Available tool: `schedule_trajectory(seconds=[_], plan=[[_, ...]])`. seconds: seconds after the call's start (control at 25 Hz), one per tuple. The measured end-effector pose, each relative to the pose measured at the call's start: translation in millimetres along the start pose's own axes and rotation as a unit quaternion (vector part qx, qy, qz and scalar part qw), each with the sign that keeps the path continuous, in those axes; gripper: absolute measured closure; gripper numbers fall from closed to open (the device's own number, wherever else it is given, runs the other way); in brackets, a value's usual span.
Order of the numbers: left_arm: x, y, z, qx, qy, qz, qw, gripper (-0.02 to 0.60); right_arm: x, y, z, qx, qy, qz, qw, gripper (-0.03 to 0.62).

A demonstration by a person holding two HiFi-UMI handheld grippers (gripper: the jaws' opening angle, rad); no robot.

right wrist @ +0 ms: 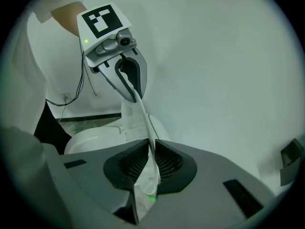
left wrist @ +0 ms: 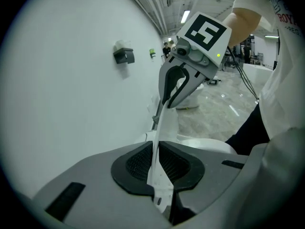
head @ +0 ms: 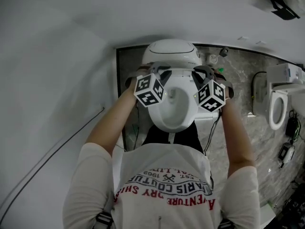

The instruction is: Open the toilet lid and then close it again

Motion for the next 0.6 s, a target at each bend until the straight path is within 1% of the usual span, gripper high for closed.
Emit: schedule_trajectory(seconds=[0.08, 0.28, 0.36, 0.48, 0.6], plan=[[3.6, 4.3, -13.0, 0.004, -0.003, -0.009, 0.9999, 0.535, 3.2, 5.8, 13.6, 0.003, 0.0, 0.003, 1.0, 0.548], [11.2, 12.3, -43.7, 0.017, 0.006, -0.028, 0.9994, 0.535, 13.0, 17.0, 44.9, 0.01, 0.013, 0.002, 1.0, 0.551], [11.4, 15.5, -56.5, 0.024, 0.008, -0.031, 0.9992, 0.534, 19.1, 22.5, 57.0, 0.012, 0.023, 0.002, 1.0, 0.554], [12.7, 20.5, -78.7, 0.024, 0.003, -0.029, 0.9993, 0.532, 27.6, 30.2, 77.7, 0.019, 0.046, 0.003, 0.999, 0.557], [15.3, 23.1, -99.0, 0.029, 0.019, -0.031, 0.9989, 0.525, 36.7, 35.1, 97.0, 0.026, 0.064, 0.002, 0.998, 0.56]])
Point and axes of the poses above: the fingertips, and each gripper's own axes: y backward along the fingers, z to its left, x out of its underside, the point moved 9 cm from there along y, backward along the fingers, and after that the axes turned 15 degrees about z, right-handed, at the moved point
